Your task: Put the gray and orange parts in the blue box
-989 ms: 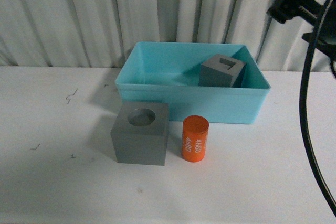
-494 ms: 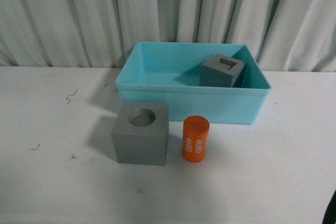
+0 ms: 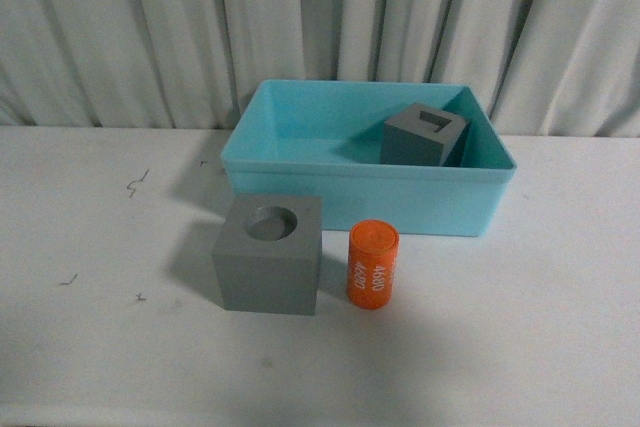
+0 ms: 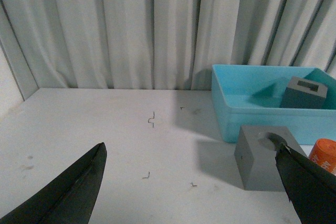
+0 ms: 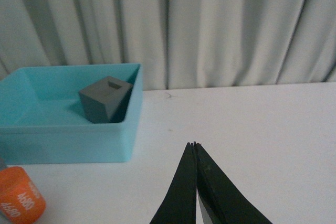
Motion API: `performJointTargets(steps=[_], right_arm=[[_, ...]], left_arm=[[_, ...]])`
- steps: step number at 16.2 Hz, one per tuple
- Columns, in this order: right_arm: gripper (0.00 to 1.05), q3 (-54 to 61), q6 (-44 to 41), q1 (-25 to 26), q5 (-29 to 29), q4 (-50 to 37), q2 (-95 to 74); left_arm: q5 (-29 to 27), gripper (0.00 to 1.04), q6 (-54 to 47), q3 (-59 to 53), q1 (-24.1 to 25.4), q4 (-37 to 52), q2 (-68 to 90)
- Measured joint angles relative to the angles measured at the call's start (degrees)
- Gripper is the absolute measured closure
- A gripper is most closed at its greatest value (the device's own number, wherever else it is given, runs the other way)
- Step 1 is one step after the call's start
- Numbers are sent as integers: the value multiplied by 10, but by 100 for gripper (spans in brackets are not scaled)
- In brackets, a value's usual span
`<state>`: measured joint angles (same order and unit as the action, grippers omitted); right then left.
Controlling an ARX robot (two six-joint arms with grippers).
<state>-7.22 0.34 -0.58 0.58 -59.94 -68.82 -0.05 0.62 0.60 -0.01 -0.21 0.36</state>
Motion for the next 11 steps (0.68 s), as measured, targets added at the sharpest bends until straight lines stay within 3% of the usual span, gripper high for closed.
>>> performJointTargets(steps=[6, 10, 11], right_arm=[[103, 52, 0, 9, -4, 131, 190], [103, 66, 0, 9, -4, 380, 468], [103, 66, 0, 9, -4, 403, 494]], left_arm=[[0, 7, 0, 0, 0, 0, 0], [0, 7, 0, 0, 0, 0, 0], [0, 7, 0, 0, 0, 0, 0]])
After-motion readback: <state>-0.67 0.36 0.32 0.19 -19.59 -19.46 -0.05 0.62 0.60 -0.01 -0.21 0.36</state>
